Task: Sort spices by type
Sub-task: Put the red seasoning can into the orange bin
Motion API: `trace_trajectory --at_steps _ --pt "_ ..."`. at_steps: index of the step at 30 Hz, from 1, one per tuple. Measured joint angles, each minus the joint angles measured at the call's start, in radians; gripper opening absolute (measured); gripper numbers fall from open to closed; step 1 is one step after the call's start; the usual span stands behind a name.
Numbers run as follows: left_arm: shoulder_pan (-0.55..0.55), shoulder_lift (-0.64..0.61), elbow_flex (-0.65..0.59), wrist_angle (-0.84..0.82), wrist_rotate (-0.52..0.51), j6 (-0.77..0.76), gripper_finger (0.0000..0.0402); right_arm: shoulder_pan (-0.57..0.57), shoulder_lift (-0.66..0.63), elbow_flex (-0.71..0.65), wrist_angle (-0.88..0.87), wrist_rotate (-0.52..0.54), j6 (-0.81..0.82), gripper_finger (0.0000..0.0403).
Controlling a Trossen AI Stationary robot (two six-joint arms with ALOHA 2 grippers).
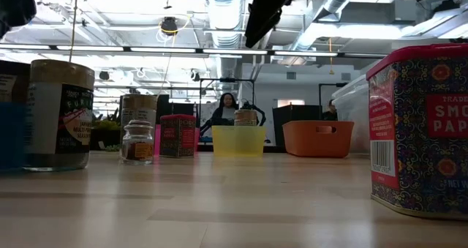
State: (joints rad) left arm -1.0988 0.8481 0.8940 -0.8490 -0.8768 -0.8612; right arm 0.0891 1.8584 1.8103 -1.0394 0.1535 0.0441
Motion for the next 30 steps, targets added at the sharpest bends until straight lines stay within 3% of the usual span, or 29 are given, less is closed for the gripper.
trace_trajectory --at_steps 5,11,16,19,24,30 --pt "0.1 0.103 0.0 0.202 0.025 0.202 0.0171 -0.012 0.0 0.0 -0.051 0.035 0.02 0.0276" --pt "0.179 0.28 -0.001 0.315 0.11 0.202 0.0171 -0.071 0.0 0.0 -0.082 0.082 0.013 0.0276" --pt "0.223 0.405 0.057 0.391 0.293 0.152 0.0178 -0.126 -0.001 0.0 -0.092 0.083 0.0 0.0276" --pt "0.227 0.473 0.131 0.381 0.382 0.171 0.0193 -0.148 -0.004 0.0 -0.09 0.083 -0.015 0.0276" --pt "0.227 0.575 0.251 0.243 0.439 0.238 0.0218 -0.155 -0.005 0.0 -0.068 0.083 -0.032 0.0276" --pt "0.257 0.644 0.331 0.129 0.464 0.147 0.0224 -0.146 -0.005 0.0 -0.069 0.083 -0.064 0.0276"
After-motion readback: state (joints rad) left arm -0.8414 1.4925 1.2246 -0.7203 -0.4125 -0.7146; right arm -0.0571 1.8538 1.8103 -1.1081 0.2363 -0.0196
